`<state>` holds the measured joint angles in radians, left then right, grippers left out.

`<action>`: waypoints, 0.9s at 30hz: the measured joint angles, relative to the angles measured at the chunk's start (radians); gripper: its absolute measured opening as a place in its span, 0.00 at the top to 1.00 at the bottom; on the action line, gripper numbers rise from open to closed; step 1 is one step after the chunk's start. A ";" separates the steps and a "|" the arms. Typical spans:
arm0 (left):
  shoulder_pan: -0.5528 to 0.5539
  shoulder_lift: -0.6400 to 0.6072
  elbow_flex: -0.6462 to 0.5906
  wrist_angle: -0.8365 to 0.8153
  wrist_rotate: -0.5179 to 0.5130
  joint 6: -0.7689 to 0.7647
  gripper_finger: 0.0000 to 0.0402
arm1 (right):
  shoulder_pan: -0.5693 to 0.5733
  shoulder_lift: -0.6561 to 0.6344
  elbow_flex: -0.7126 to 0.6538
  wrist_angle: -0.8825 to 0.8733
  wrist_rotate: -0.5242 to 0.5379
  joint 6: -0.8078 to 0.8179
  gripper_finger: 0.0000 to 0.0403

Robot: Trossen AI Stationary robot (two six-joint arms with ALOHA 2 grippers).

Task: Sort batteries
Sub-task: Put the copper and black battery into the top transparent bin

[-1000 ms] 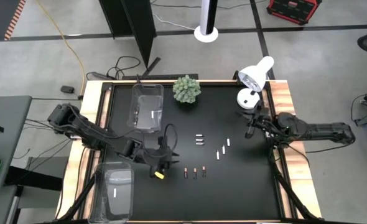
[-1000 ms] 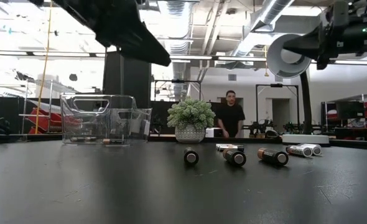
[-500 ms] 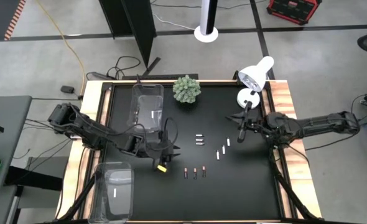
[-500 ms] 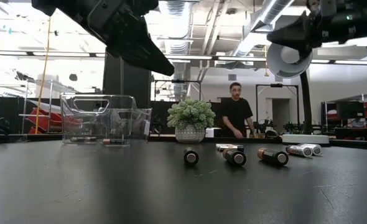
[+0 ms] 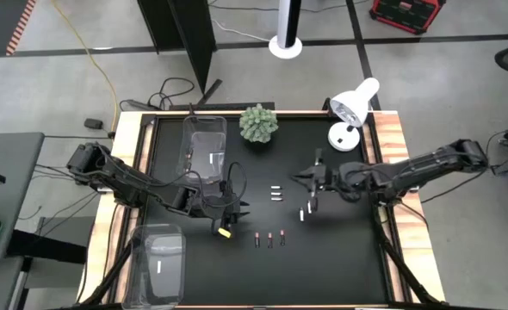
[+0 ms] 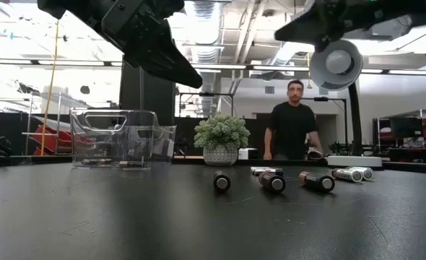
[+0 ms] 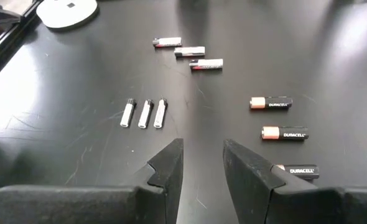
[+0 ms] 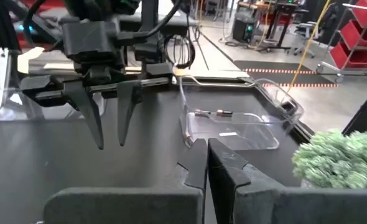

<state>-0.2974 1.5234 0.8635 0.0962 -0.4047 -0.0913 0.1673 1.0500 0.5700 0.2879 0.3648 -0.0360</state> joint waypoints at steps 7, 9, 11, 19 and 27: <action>0.016 0.126 -0.001 0.039 0.070 0.083 0.71 | 0.011 0.110 0.087 -0.004 0.001 -0.028 0.83; 0.020 0.178 -0.001 0.047 0.102 0.105 0.68 | 0.010 0.124 0.096 -0.005 0.001 -0.029 0.79; 0.017 0.222 -0.001 0.064 0.118 0.169 0.65 | 0.010 0.130 0.100 -0.006 0.002 -0.028 0.75; -0.018 0.255 0.015 0.098 0.227 0.554 0.58 | 0.010 0.129 0.103 -0.015 0.004 -0.025 0.65; -0.008 0.312 0.196 -0.159 0.325 0.691 0.58 | 0.010 0.128 0.103 -0.019 0.004 -0.027 0.64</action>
<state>-0.3056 1.8354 1.0591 -0.0630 -0.0801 0.6001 0.1772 1.1782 0.6735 0.2693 0.3691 -0.0626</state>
